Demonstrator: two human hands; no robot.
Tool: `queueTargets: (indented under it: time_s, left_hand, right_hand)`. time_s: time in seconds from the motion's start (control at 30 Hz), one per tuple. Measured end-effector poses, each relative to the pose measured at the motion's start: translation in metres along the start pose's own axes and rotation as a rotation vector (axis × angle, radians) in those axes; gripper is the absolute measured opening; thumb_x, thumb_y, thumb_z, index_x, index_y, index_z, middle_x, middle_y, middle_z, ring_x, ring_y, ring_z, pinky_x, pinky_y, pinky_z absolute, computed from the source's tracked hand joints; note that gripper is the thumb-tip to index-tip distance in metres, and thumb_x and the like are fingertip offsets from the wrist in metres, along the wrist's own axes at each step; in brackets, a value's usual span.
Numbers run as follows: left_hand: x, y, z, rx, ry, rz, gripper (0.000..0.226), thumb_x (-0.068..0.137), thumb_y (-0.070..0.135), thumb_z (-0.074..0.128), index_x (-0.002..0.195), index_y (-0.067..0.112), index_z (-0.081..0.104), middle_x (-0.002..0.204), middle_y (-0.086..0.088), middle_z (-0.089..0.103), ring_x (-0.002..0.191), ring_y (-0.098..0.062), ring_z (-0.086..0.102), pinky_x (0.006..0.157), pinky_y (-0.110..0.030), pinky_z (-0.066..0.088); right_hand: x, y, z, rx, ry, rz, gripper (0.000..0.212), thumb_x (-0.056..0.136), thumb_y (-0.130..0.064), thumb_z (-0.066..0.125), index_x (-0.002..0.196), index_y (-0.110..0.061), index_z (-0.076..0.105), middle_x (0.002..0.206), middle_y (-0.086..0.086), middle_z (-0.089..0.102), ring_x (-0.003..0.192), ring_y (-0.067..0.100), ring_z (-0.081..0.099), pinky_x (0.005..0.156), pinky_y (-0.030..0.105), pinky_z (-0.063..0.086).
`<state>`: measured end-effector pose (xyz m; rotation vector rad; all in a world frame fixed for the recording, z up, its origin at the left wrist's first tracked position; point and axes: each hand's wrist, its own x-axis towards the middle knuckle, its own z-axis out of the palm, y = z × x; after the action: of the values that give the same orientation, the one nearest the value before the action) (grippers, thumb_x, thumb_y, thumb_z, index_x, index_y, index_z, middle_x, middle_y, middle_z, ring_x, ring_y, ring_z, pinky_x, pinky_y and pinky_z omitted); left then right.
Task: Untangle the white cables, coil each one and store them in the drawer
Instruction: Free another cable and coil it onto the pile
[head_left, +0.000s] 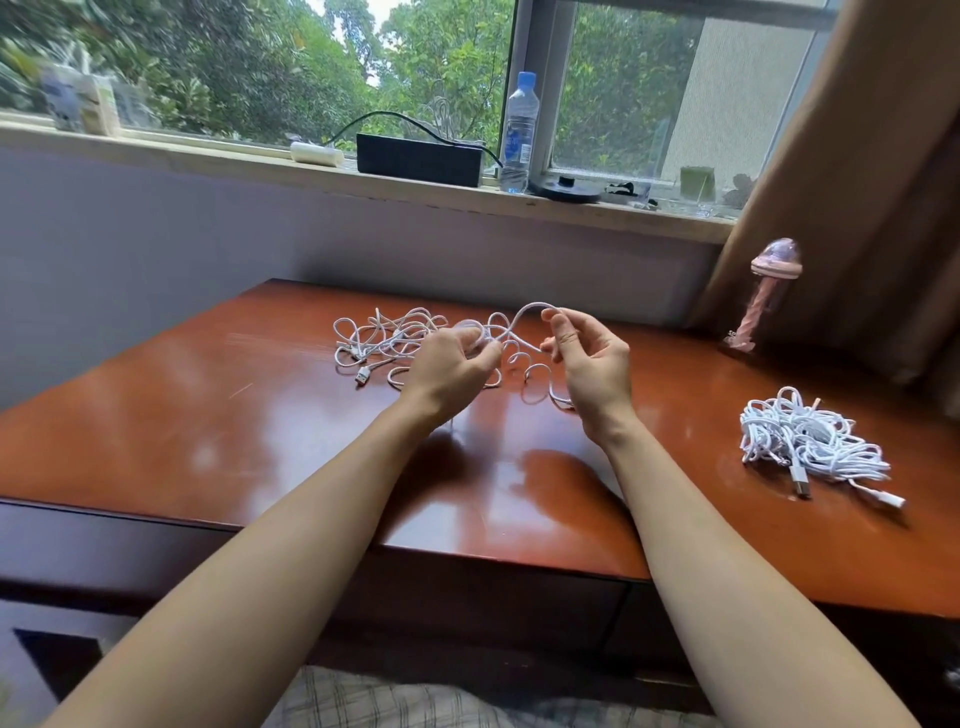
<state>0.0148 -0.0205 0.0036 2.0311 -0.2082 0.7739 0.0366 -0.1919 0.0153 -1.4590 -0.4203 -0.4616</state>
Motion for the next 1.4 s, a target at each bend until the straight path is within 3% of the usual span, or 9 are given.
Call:
queueTargets:
  time_s: [0.13, 0.2, 0.27, 0.37, 0.7, 0.87, 1.0, 1.23, 1.4]
  left_hand:
    - [-0.005, 0.006, 0.0, -0.119, -0.194, -0.055, 0.038, 0.089, 0.03, 0.063, 0.052, 0.02, 0.06, 0.047, 0.012, 0.052, 0.047, -0.001, 0.042, 0.055, -0.025, 0.035]
    - [-0.008, 0.011, -0.001, -0.218, -0.279, -0.08, 0.036, 0.086, 0.038, 0.058, 0.063, 0.014, 0.07, 0.049, 0.01, 0.053, 0.049, -0.006, 0.044, 0.054, -0.024, 0.039]
    - [-0.01, 0.014, -0.001, -0.34, -0.334, -0.115, 0.038, 0.086, 0.037, 0.057, 0.067, 0.006, 0.07, 0.044, 0.01, 0.043, 0.044, -0.007, 0.035, 0.048, -0.02, 0.032]
    - [-0.009, 0.015, -0.001, -0.503, -0.388, -0.152, 0.037, 0.092, 0.03, 0.057, 0.07, 0.003, 0.068, 0.044, -0.001, 0.031, 0.043, -0.014, 0.024, 0.047, -0.026, 0.022]
    - [0.0, 0.024, -0.01, -1.037, -0.341, -0.356, 0.039, 0.106, 0.024, 0.032, 0.104, 0.001, 0.064, 0.058, -0.005, 0.052, 0.055, -0.016, 0.043, 0.059, -0.027, 0.035]
    - [0.0, 0.025, -0.016, -1.247, -0.304, -0.421, 0.046, 0.102, 0.03, 0.036, 0.123, -0.004, 0.058, 0.083, -0.013, 0.071, 0.078, -0.026, 0.064, 0.08, -0.033, 0.052]
    - [0.004, 0.019, -0.015, -1.343, -0.271, -0.43, 0.053, 0.094, 0.033, 0.046, 0.13, -0.005, 0.051, 0.122, -0.026, 0.067, 0.12, -0.041, 0.061, 0.115, -0.045, 0.039]
    - [0.005, 0.016, -0.013, -1.181, -0.173, -0.318, 0.027, 0.091, 0.027, 0.051, 0.11, 0.008, 0.056, 0.131, -0.024, 0.064, 0.129, -0.037, 0.057, 0.112, -0.042, 0.041]
    - [0.008, 0.008, -0.008, -0.562, -0.008, -0.177, 0.046, 0.071, 0.018, 0.052, 0.111, 0.0, 0.063, 0.126, -0.01, 0.064, 0.13, -0.025, 0.053, 0.098, -0.029, 0.045]
  right_hand:
    - [0.004, -0.001, -0.001, 0.07, 0.039, 0.003, 0.017, 0.101, -0.016, 0.063, 0.106, -0.003, 0.072, 0.059, 0.0, 0.054, 0.059, 0.011, 0.062, 0.074, 0.035, 0.06]
    - [0.003, -0.001, -0.002, 0.029, 0.03, -0.007, 0.014, 0.101, -0.02, 0.063, 0.105, -0.01, 0.073, 0.062, 0.009, 0.047, 0.048, 0.011, 0.053, 0.06, 0.034, 0.057]
    - [0.002, -0.001, -0.002, -0.053, 0.042, -0.032, 0.014, 0.101, -0.024, 0.063, 0.104, -0.015, 0.074, 0.068, 0.011, 0.044, 0.047, 0.012, 0.042, 0.048, 0.026, 0.041]
    - [0.004, 0.003, -0.004, -0.12, 0.051, -0.051, 0.016, 0.1, -0.026, 0.064, 0.105, -0.015, 0.075, 0.076, 0.009, 0.051, 0.06, 0.012, 0.039, 0.054, 0.02, 0.037]
    - [0.004, 0.025, -0.011, -0.628, -0.211, -0.054, 0.017, 0.095, -0.043, 0.064, 0.092, -0.032, 0.077, 0.051, -0.015, 0.052, 0.051, 0.005, 0.045, 0.056, 0.028, 0.037]
    - [-0.003, 0.024, -0.007, -0.795, -0.448, -0.074, 0.024, 0.097, -0.049, 0.059, 0.109, -0.036, 0.075, 0.077, -0.006, 0.071, 0.077, 0.018, 0.063, 0.074, 0.036, 0.052]
    - [-0.012, 0.023, 0.001, -0.78, -0.558, -0.081, 0.029, 0.098, -0.031, 0.06, 0.125, -0.033, 0.07, 0.069, 0.001, 0.069, 0.076, 0.021, 0.065, 0.079, 0.037, 0.053]
    - [-0.016, 0.019, 0.006, -0.821, -0.575, -0.12, 0.024, 0.091, -0.015, 0.056, 0.106, -0.025, 0.073, 0.062, -0.009, 0.055, 0.066, 0.002, 0.052, 0.066, 0.026, 0.038]
    - [-0.012, 0.021, 0.002, -0.828, -0.542, -0.157, 0.018, 0.087, -0.018, 0.06, 0.089, -0.027, 0.076, 0.071, -0.009, 0.064, 0.071, 0.011, 0.057, 0.071, 0.03, 0.045]
